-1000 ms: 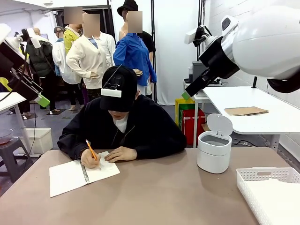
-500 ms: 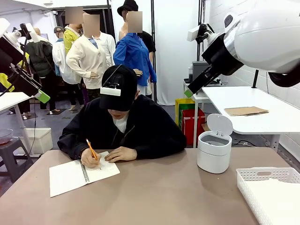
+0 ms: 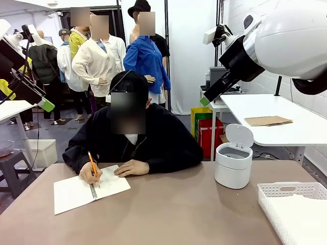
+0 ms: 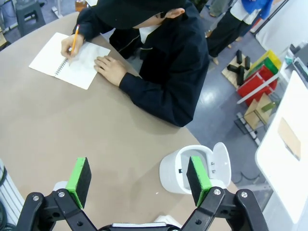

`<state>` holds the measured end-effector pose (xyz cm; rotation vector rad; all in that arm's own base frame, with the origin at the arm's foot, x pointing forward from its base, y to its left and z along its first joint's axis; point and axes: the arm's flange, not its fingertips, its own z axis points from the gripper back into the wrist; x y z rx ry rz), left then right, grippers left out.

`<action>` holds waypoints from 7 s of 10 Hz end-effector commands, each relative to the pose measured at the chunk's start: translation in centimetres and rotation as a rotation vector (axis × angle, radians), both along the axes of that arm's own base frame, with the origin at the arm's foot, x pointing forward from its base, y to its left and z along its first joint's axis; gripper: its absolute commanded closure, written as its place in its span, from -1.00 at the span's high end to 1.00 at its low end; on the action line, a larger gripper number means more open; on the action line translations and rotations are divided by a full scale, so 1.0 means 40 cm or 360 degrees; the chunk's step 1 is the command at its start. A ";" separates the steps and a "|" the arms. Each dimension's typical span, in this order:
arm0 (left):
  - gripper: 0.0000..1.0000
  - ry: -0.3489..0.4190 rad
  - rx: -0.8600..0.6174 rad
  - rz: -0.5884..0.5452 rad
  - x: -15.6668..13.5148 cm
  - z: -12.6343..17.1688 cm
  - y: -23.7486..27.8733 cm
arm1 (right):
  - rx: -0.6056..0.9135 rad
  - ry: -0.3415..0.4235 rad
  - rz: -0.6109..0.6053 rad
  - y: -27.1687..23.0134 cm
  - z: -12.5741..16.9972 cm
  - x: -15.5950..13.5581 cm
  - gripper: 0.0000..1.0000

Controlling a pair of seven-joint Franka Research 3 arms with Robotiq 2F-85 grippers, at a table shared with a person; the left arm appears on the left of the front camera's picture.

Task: Sort the paper based on its condition.
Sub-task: If a person hands you a paper, place it in the Organizing basket , and if it's crumpled, put it in the Trash can.

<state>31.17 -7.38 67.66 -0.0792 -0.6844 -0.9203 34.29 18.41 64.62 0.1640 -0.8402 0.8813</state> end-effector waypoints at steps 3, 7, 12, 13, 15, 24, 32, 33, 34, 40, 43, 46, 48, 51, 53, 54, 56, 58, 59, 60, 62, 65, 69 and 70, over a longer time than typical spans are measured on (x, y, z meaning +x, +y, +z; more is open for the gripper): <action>1.00 -0.0017 0.0019 -0.0001 0.000 0.004 0.004 | 0.0010 -0.0003 0.0002 -0.003 -0.002 0.001 1.00; 1.00 0.0000 0.0000 0.0000 0.000 0.000 0.000 | 0.0000 0.0000 0.0000 0.000 0.000 0.000 1.00; 1.00 0.0039 -0.0085 0.0056 -0.003 0.026 -0.017 | 0.0155 0.0067 0.0026 -0.004 0.012 -0.025 1.00; 1.00 0.0044 -0.0117 0.0051 -0.002 0.035 -0.022 | 0.0164 0.0063 0.0032 -0.006 0.010 -0.025 1.00; 1.00 0.0035 -0.0135 0.0031 0.006 0.047 -0.035 | 0.0174 0.0103 0.0038 -0.011 0.002 -0.022 1.00; 1.00 0.0054 -0.0142 -0.0007 0.017 0.035 -0.055 | 0.0158 0.0083 -0.0008 -0.012 0.011 -0.014 1.00; 1.00 0.0054 -0.0142 -0.0007 0.017 0.035 -0.055 | 0.0158 0.0083 -0.0008 -0.012 0.011 -0.014 1.00; 1.00 0.0054 -0.0142 -0.0007 0.017 0.035 -0.055 | 0.0158 0.0083 -0.0008 -0.012 0.011 -0.014 1.00; 1.00 0.0054 -0.0142 -0.0007 0.017 0.035 -0.055 | 0.0158 0.0083 -0.0008 -0.012 0.011 -0.014 1.00; 1.00 0.0054 -0.0142 -0.0007 0.017 0.035 -0.055 | 0.0158 0.0083 -0.0008 -0.012 0.011 -0.014 1.00; 1.00 0.0054 -0.0142 -0.0007 0.017 0.035 -0.055 | 0.0158 0.0083 -0.0008 -0.012 0.011 -0.014 1.00; 1.00 0.0054 -0.0142 -0.0007 0.017 0.035 -0.055 | 0.0158 0.0083 -0.0008 -0.012 0.011 -0.014 1.00; 1.00 0.0054 -0.0142 -0.0007 0.017 0.035 -0.055 | 0.0158 0.0083 -0.0008 -0.012 0.011 -0.014 1.00; 1.00 0.0054 -0.0142 -0.0007 0.017 0.035 -0.055 | 0.0158 0.0083 -0.0008 -0.012 0.011 -0.014 1.00; 1.00 0.0054 -0.0142 -0.0007 0.017 0.035 -0.055 | 0.0158 0.0083 -0.0008 -0.012 0.011 -0.014 1.00; 1.00 0.0054 -0.0142 -0.0007 0.017 0.035 -0.055 | 0.0158 0.0083 -0.0008 -0.012 0.011 -0.014 1.00; 1.00 0.0054 -0.0142 -0.0007 0.017 0.035 -0.055 | 0.0158 0.0083 -0.0008 -0.012 0.011 -0.014 1.00; 1.00 0.0054 -0.0142 -0.0007 0.017 0.035 -0.055 | 0.0158 0.0083 -0.0008 -0.012 0.011 -0.014 1.00; 1.00 0.0054 -0.0142 -0.0007 0.017 0.035 -0.055 | 0.0158 0.0083 -0.0008 -0.012 0.011 -0.014 1.00; 1.00 0.0054 -0.0142 -0.0007 0.017 0.035 -0.055 | 0.0158 0.0083 -0.0008 -0.012 0.011 -0.014 1.00; 1.00 0.0054 -0.0142 -0.0007 0.017 0.035 -0.055 | 0.0158 0.0083 -0.0008 -0.012 0.011 -0.014 1.00; 1.00 0.0054 -0.0142 -0.0007 0.017 0.035 -0.055 | 0.0158 0.0083 -0.0008 -0.012 0.011 -0.014 1.00; 1.00 0.0054 -0.0142 -0.0007 0.017 0.035 -0.055 | 0.0158 0.0083 -0.0008 -0.012 0.011 -0.014 1.00; 1.00 0.0054 -0.0142 -0.0007 0.017 0.035 -0.055 | 0.0158 0.0083 -0.0008 -0.012 0.011 -0.014 1.00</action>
